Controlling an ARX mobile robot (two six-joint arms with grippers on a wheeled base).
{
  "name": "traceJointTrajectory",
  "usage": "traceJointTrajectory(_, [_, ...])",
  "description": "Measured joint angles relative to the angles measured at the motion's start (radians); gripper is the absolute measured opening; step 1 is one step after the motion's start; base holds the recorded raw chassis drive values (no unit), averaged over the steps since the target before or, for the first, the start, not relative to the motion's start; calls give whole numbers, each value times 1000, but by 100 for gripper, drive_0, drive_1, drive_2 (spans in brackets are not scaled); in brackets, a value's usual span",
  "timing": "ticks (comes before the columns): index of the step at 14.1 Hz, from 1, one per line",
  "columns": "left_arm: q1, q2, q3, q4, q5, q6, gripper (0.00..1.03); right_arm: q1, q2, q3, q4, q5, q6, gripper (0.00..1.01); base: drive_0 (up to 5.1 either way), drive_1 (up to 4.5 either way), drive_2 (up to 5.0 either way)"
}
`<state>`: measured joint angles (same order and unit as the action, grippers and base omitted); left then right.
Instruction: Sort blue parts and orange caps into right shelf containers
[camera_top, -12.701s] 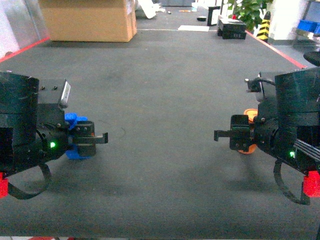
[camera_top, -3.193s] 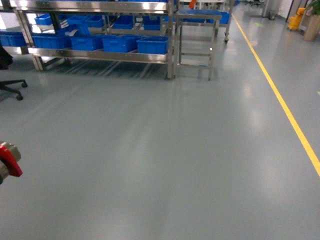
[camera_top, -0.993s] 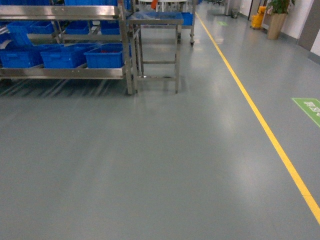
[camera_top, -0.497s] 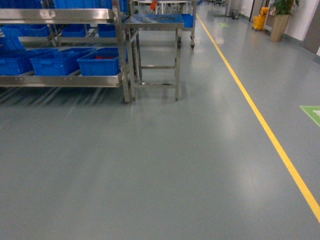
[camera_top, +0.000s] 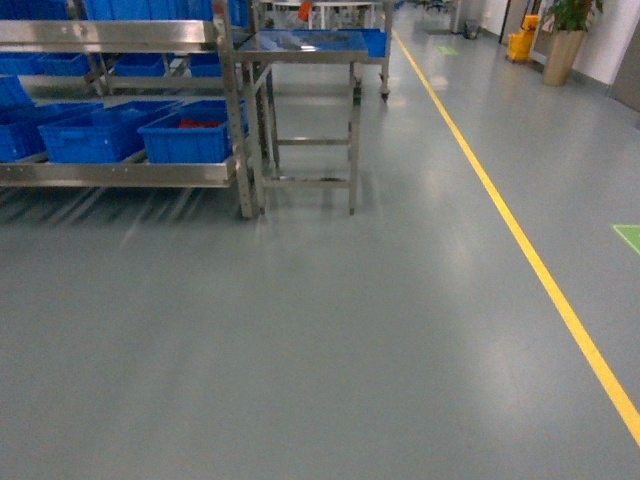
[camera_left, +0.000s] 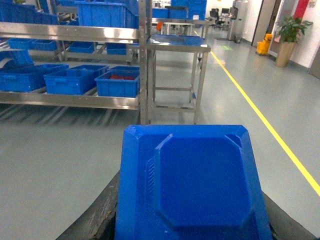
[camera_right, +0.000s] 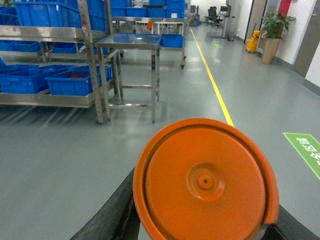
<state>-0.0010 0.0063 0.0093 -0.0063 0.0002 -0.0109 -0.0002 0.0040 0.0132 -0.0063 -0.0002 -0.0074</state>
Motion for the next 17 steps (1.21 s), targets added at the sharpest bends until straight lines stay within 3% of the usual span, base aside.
traceJointTrajectory(17, [0,0,0,0,-1,0,44,0,0,0,1,0,0,44,-6,424,-436])
